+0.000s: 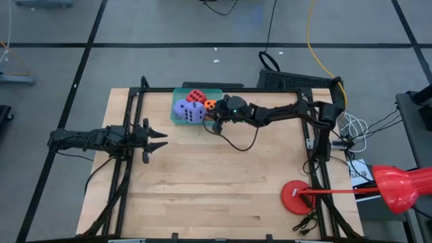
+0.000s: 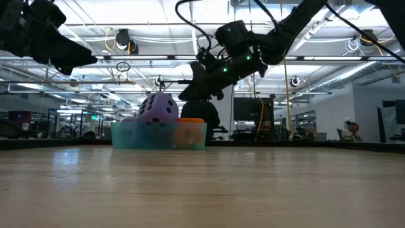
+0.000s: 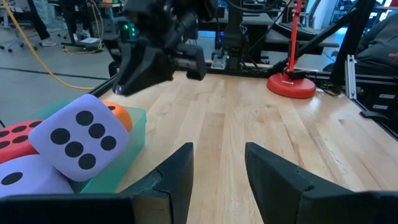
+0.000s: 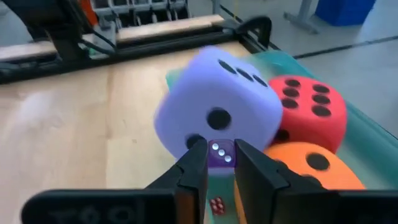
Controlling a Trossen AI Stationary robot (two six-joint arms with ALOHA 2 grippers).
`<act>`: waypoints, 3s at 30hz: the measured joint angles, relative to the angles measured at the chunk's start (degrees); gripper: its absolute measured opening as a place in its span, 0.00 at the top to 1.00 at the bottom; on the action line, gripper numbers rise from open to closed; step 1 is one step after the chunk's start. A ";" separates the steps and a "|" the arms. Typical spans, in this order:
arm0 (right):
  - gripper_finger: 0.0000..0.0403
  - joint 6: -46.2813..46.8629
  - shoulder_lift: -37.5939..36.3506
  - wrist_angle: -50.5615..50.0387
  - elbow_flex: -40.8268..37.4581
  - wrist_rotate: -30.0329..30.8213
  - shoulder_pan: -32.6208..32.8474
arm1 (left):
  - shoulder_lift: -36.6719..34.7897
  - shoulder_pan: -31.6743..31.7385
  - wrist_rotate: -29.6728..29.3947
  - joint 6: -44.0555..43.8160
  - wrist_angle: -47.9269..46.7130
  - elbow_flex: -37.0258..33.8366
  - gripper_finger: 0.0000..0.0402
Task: Pick & Place Dice
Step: Put the small purple dice into the green bin, then return to Home Position
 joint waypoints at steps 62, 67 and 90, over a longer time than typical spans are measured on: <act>0.66 -5.42 2.18 -6.18 -0.18 0.24 -1.22 | 0.02 0.00 -0.02 -0.01 0.00 0.00 0.62; 0.65 -6.91 2.20 -6.13 -0.20 0.24 -1.98 | 0.02 0.00 -0.02 0.00 0.00 0.00 0.62; 0.65 -7.66 2.20 0.79 -4.59 0.22 -2.68 | 0.01 0.00 -0.03 0.00 0.01 0.00 0.62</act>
